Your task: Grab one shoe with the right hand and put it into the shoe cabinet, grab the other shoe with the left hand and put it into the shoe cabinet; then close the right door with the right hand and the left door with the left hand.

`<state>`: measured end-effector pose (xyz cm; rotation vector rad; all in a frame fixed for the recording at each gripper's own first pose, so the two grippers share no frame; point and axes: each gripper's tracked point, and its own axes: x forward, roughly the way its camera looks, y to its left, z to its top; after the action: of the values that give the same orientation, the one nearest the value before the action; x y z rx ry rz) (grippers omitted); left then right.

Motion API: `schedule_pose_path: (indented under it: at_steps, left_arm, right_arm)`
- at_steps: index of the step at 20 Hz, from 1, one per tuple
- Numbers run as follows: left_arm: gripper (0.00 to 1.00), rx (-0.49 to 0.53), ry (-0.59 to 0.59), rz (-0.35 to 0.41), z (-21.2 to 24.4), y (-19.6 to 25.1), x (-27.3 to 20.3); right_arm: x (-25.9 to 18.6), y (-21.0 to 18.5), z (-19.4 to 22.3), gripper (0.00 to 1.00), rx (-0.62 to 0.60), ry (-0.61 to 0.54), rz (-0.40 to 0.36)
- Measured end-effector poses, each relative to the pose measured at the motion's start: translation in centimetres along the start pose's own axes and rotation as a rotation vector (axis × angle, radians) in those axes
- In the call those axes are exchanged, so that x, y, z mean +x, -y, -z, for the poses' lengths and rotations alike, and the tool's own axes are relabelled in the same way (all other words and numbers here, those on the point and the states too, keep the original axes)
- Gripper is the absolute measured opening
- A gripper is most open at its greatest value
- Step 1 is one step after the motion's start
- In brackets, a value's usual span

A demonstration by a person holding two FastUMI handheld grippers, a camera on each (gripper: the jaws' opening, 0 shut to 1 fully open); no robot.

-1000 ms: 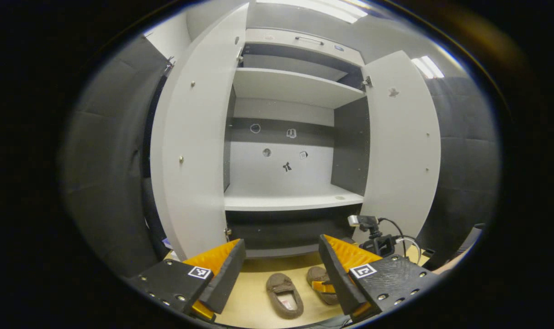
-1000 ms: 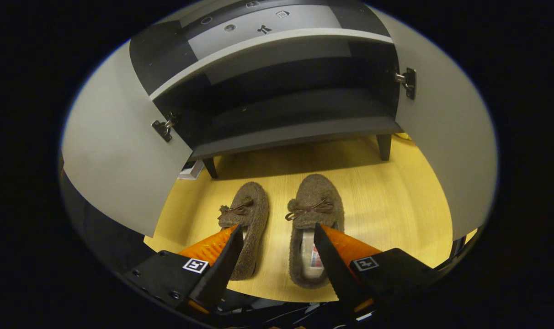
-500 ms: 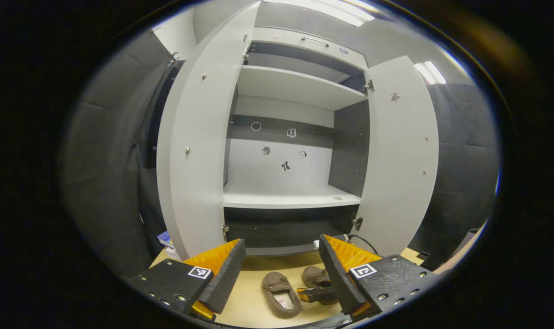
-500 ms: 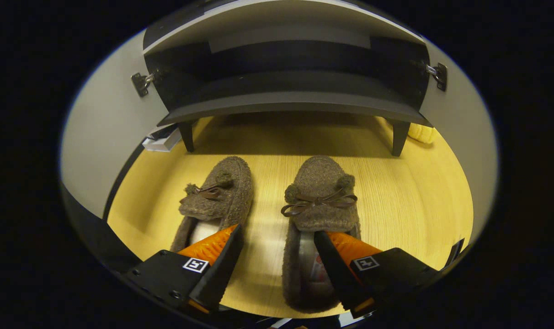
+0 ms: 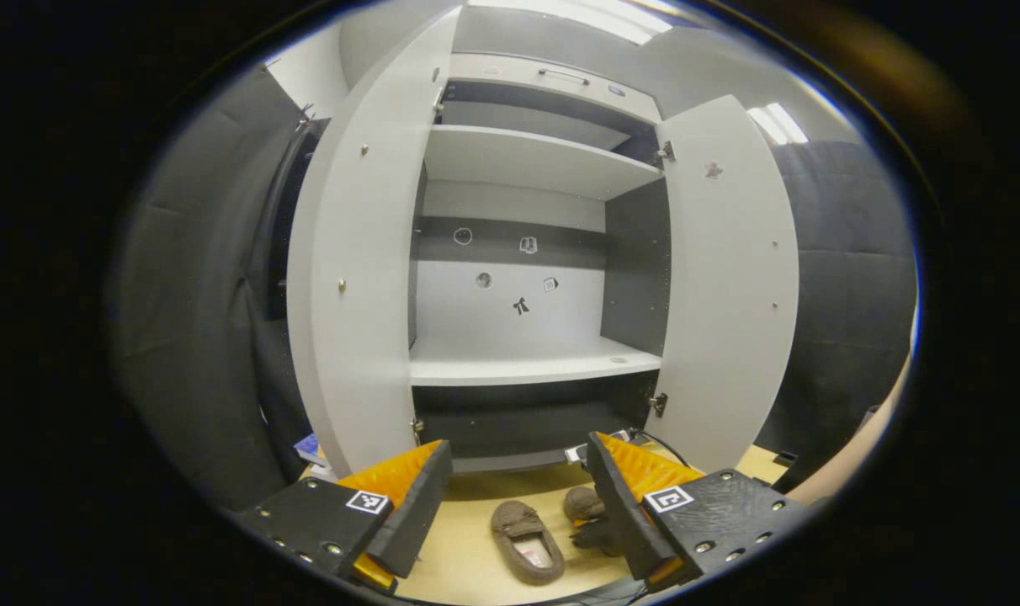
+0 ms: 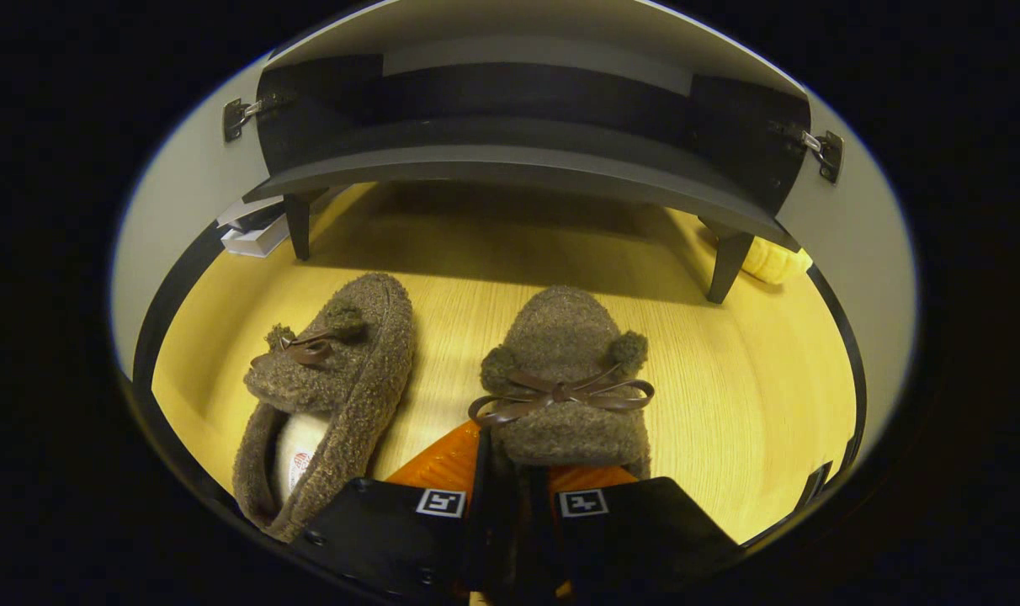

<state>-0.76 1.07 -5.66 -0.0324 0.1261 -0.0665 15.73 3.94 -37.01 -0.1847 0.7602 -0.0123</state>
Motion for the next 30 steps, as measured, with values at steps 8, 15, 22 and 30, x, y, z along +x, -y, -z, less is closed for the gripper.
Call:
schedule_pose_path:
  at_steps: [8,15,22,30]
  left_arm:
    - [0.94,0.028,-0.02,-0.002,1.1,-0.3,0.2]
    - [0.94,0.041,-0.058,0.024,2.9,0.2,1.2]
    - [0.94,0.044,-0.088,0.053,3.9,0.9,1.7]
    - [0.94,0.03,-0.107,0.052,3.4,0.6,1.9]
  right_arm:
    - [-3.0,0.8,0.1,0.0,0.0,0.041,-0.08]
    - [-9.7,2.8,0.6,0.02,0.095,0.076,-0.09]
    - [-15.5,2.7,-3.7,0.02,0.222,0.174,-0.136]
    - [-22.6,1.1,-17.7,0.02,0.24,0.422,-0.226]
